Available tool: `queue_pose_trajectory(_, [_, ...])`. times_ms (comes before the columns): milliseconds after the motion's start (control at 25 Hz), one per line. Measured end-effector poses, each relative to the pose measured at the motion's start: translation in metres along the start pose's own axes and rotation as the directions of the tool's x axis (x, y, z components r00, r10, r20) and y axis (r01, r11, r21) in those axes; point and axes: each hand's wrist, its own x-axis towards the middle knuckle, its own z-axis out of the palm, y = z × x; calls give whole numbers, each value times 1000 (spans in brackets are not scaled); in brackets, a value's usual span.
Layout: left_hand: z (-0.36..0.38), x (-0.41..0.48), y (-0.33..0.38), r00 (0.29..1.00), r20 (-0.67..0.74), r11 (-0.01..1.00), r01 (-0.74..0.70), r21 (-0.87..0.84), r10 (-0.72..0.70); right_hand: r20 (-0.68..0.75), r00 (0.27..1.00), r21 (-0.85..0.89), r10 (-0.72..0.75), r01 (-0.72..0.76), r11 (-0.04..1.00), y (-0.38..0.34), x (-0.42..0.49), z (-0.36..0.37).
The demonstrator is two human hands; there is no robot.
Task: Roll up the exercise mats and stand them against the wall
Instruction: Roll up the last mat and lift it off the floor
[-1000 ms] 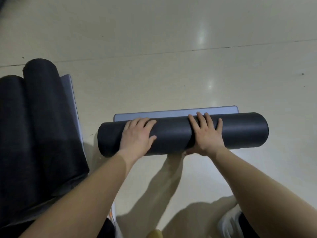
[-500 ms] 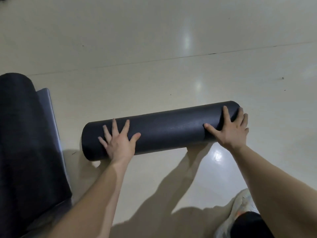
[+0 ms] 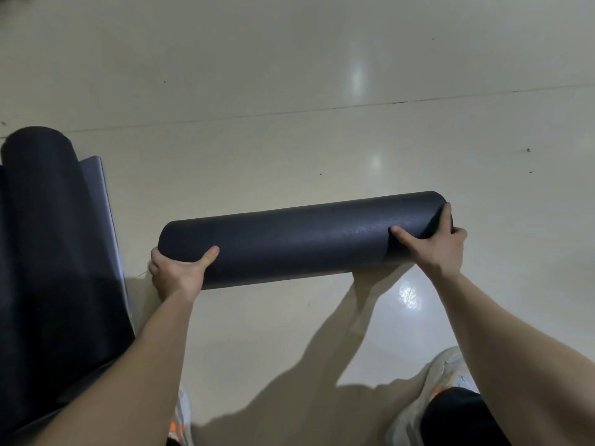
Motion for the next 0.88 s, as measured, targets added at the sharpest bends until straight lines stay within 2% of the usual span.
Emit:
queue_pose_trajectory(240, [-6, 5, 4, 999, -49, 999, -7, 49, 10, 20, 999, -209, -50, 53, 976, -6, -6, 19])
queue_pose_trajectory(440, [-6, 1, 15, 1000, 12, 966, -13, 257, 10, 3, 997, -299, -78, 75, 951, -5, -4, 26])
queue_pose_trajectory(480, [-5, 2, 21, 998, 8, 943, -56, 328, 57, -7, 997, -321, -72, 66, 945, -8, -5, 25])
queue_pose_trajectory(520, [-4, 2, 27, 985, 8, 889, -161, 428, 175, -23, 998, -352, -64, 52, 935, -11, -8, 25])
queue_pose_trajectory(560, [-1, 1, 33, 939, 46, 794, -315, 520, 342, -35, 996, -406, -78, 57, 912, -15, -13, 26])
queue_pose_trajectory(600, [3, -3, 37, 860, 135, 671, -473, 571, 491, -30, 990, -488, -135, 103, 867, -19, -19, 30])
queue_pose_trajectory(640, [9, -7, 41, 780, 241, 578, -600, 553, 578, 5, 974, -565, -228, 191, 803, -21, -24, 36])
queue_pose_trajectory(680, [15, -10, 43, 735, 324, 554, -668, 497, 596, 76, 944, -604, -321, 300, 739, -24, -25, 40])
queue_pose_trajectory(720, [19, -12, 45, 727, 384, 568, -685, 456, 569, 161, 910, -597, -381, 397, 697, -27, -24, 40])
queue_pose_trajectory(800, [20, -9, 48, 730, 455, 578, -682, 448, 509, 324, 856, -579, -404, 517, 631, -37, -12, 31])
queue_pose_trajectory(880, [18, -4, 49, 713, 529, 485, -701, 523, 461, 472, 784, -622, -404, 621, 477, -59, 5, 22])
